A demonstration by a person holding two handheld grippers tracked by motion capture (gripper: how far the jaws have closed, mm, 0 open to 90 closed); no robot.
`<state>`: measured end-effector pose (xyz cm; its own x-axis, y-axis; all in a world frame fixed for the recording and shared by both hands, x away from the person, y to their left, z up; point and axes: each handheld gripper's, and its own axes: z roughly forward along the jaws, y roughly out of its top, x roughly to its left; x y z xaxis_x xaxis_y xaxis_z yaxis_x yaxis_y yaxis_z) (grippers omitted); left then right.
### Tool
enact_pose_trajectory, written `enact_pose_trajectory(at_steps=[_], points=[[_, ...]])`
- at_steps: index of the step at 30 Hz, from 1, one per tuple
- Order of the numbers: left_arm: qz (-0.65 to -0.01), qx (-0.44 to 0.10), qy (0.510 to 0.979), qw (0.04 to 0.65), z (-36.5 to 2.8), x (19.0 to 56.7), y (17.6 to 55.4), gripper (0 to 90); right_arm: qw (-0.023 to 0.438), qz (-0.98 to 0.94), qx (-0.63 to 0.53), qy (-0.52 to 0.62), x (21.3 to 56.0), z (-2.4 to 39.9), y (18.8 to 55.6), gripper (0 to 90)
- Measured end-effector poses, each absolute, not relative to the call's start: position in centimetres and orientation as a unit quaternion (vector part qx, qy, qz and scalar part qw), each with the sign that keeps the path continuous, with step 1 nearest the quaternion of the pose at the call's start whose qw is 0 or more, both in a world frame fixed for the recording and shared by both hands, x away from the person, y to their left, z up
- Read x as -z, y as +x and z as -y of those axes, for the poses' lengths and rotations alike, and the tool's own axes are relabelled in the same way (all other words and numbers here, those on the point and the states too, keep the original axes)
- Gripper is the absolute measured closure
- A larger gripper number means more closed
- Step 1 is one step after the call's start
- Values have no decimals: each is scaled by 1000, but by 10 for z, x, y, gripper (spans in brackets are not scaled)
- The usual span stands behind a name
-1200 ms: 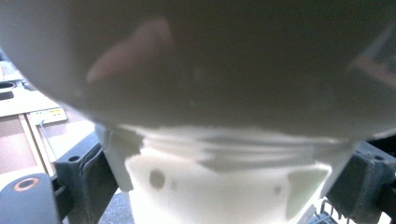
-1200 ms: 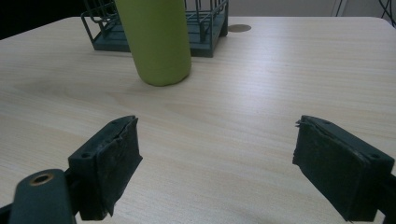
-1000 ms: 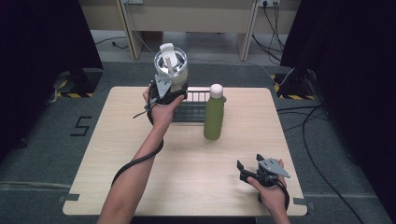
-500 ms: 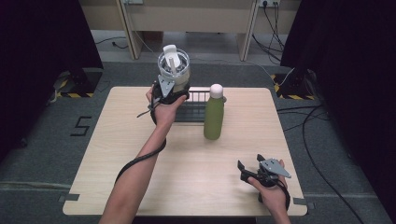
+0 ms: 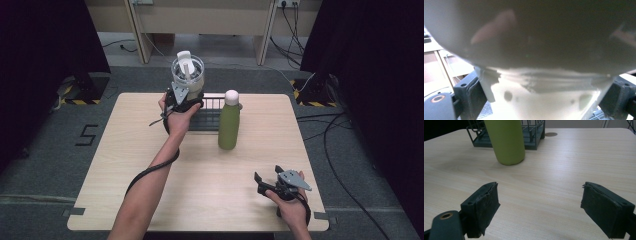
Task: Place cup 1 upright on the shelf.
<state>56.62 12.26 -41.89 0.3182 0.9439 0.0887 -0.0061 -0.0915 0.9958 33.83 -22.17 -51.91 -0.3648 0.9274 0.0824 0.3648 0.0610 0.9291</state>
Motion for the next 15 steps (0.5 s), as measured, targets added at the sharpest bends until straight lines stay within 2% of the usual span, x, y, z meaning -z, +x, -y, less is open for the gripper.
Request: enact_pose_trajectory(at_steps=[15], points=[[-394,-424,602,550,-116,427,568,99,288,-671,-485,482,519,221,338,143]])
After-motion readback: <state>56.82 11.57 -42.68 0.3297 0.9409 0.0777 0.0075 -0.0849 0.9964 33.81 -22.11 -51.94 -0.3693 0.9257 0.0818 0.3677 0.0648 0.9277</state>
